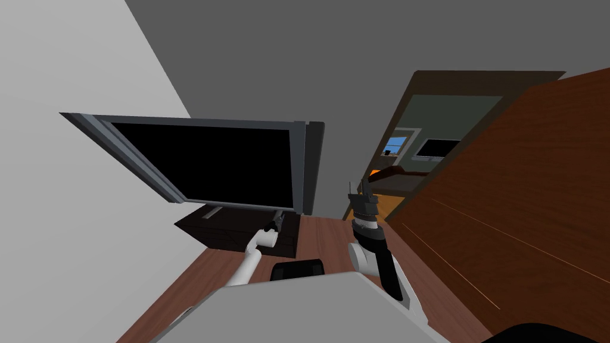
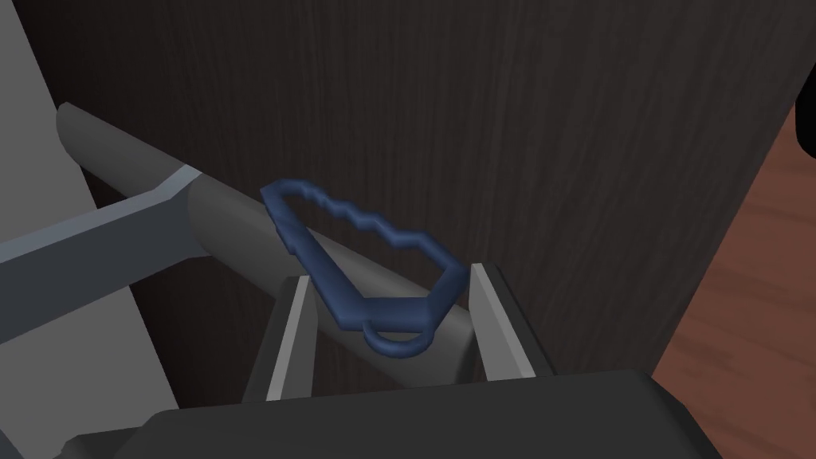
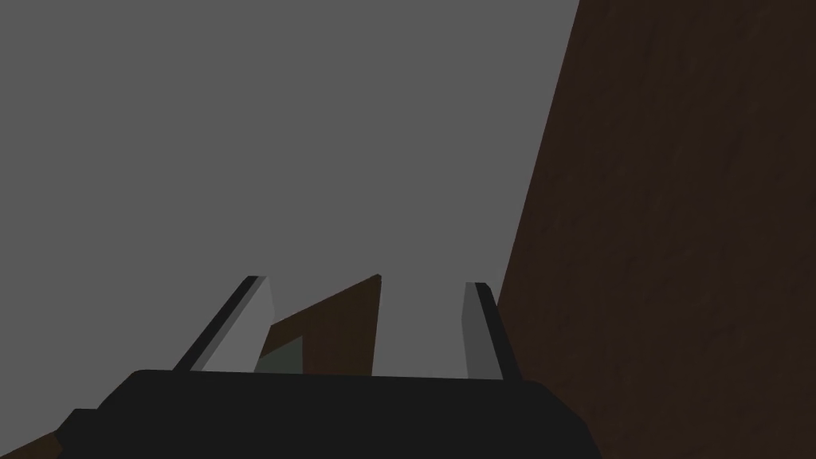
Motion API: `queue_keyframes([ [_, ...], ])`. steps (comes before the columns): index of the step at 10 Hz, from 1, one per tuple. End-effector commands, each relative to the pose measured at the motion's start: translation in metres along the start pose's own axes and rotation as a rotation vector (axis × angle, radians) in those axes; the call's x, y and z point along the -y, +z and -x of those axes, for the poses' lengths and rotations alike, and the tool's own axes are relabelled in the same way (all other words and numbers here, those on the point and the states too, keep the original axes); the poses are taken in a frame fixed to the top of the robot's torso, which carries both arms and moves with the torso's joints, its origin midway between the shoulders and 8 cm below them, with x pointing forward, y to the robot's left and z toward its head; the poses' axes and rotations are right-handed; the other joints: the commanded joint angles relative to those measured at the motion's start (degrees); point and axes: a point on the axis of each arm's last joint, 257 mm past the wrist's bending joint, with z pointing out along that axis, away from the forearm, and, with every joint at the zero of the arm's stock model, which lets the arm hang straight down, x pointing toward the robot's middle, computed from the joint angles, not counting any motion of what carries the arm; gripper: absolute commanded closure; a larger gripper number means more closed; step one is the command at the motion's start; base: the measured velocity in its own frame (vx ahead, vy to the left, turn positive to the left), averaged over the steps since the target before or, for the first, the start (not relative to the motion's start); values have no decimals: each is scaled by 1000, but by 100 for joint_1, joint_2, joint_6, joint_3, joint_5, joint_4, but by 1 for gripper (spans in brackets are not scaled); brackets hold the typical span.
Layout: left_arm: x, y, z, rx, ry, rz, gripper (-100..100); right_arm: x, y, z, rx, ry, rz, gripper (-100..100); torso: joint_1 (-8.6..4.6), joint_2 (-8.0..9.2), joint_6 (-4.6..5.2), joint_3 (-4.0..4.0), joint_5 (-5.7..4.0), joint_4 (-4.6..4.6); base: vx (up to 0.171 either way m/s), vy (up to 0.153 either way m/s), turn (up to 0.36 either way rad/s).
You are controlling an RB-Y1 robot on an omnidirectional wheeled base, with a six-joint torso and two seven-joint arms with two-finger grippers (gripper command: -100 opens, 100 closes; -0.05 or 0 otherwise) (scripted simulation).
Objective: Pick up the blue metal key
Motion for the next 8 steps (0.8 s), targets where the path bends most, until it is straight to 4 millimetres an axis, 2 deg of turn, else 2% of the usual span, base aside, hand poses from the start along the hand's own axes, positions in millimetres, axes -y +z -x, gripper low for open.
queue_keyframes([
  [1,0,0,0,0,0,0,100,0,0,0,0,0,0,0,0,0,0,0,0,0,0,0,0],
  [2,0,0,0,0,0,0,100,0,0,0,0,0,0,0,0,1,0,0,0,0,0,0,0],
  [3,0,0,0,0,0,0,0,0,0,0,0,0,0,0,1,1,0,1,0,1,0,0,0],
  [4,7,-2,0,-1,2,2,100,0,0,0,0,0,0,0,1,2,0,1,0,1,-45,-1,17],
  [7,13,-5,-2,-3,3,0,100,0,0,0,0,0,0,0,8,31,-2,17,0,6,-58,13,11],
  [8,13,-5,-2,-2,3,2,0,0,0,0,0,0,0,0,5,19,-1,11,1,4,-6,2,0],
])
